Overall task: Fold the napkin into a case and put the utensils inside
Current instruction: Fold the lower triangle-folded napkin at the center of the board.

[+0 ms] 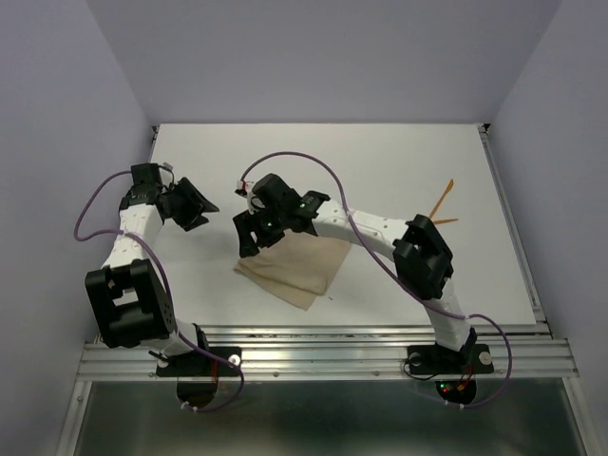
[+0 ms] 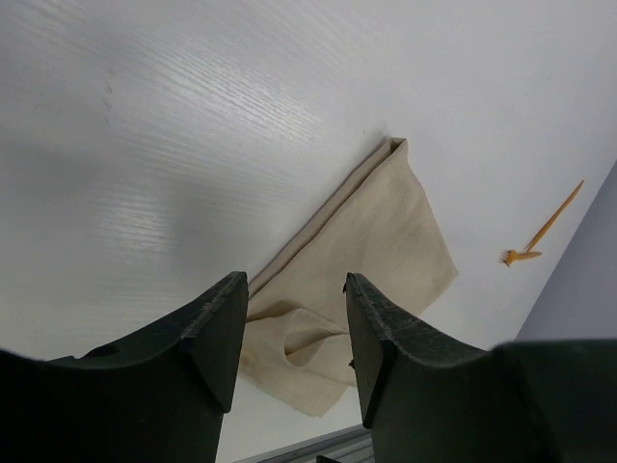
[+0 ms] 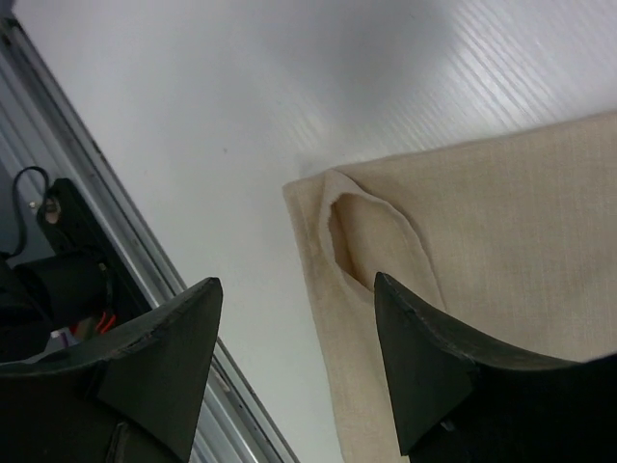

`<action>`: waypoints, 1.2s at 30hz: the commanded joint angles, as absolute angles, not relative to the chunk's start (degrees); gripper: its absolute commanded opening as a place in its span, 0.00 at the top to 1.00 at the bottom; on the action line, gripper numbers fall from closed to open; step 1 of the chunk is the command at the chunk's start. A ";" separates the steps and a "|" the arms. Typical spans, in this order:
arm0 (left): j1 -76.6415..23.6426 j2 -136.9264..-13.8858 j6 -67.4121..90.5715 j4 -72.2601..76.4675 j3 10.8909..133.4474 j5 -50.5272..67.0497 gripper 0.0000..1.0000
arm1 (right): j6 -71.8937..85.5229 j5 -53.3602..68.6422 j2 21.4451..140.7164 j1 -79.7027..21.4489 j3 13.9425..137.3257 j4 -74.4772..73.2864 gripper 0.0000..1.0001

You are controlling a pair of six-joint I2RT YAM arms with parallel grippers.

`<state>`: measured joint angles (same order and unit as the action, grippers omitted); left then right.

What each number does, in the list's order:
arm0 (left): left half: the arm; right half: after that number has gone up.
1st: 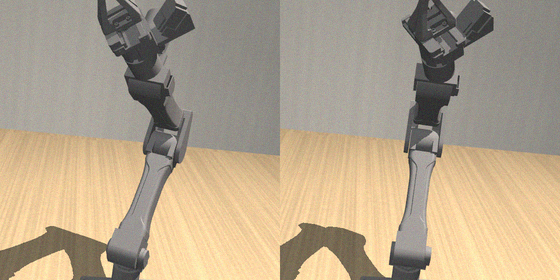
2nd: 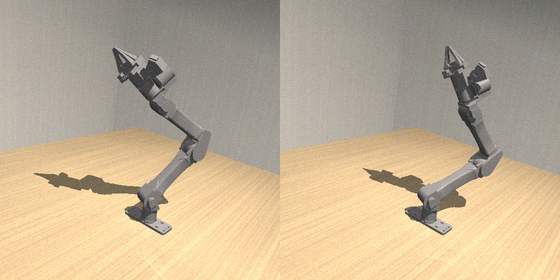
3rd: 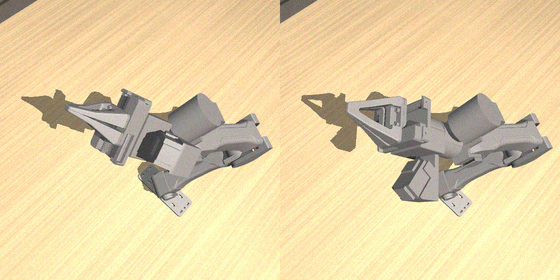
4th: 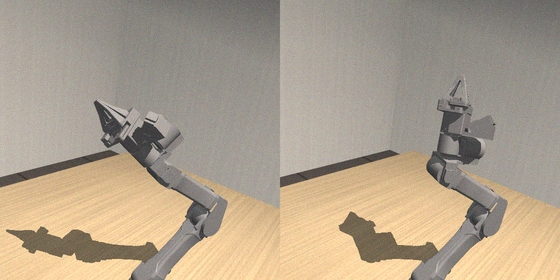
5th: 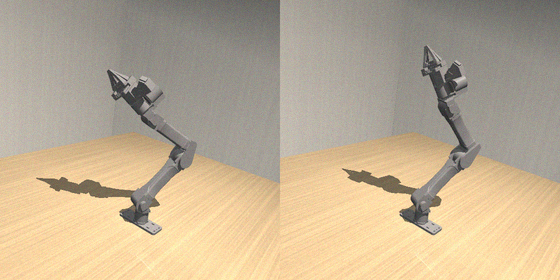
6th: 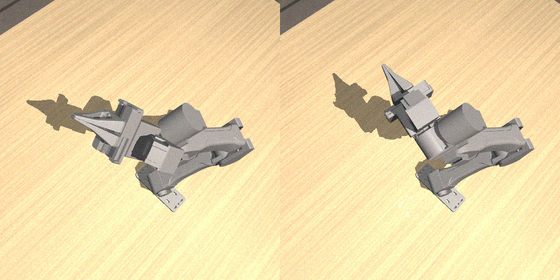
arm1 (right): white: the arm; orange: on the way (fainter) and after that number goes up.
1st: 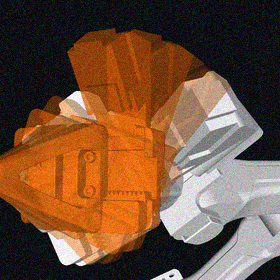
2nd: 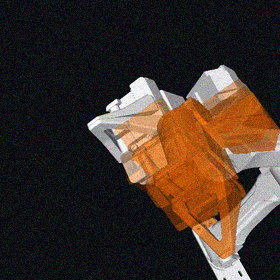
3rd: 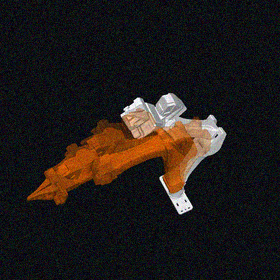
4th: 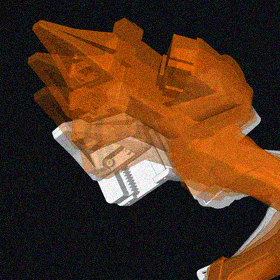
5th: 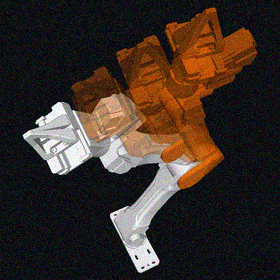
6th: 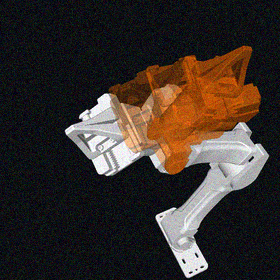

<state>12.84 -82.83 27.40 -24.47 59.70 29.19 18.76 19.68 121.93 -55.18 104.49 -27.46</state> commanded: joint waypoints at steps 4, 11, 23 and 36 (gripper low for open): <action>10.03 -83.23 24.08 -25.14 58.27 30.15 0.49 | 22.06 11.25 114.17 -50.38 96.78 -27.07 0.36; 6.33 -81.13 26.19 -23.12 51.17 28.22 0.65 | 24.08 5.89 114.78 -45.97 90.80 -27.33 0.78; 4.66 -79.45 22.86 -24.25 48.24 25.93 0.71 | 15.82 10.90 114.70 -47.81 93.16 -29.08 0.53; -2.20 -80.51 21.18 -24.79 49.48 24.78 0.44 | 23.20 9.23 100.73 -45.97 70.24 -24.88 0.40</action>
<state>-1.72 -81.47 21.69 -24.91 47.81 24.91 20.67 9.02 105.65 -46.44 74.70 -27.40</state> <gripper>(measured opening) 0.566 0.592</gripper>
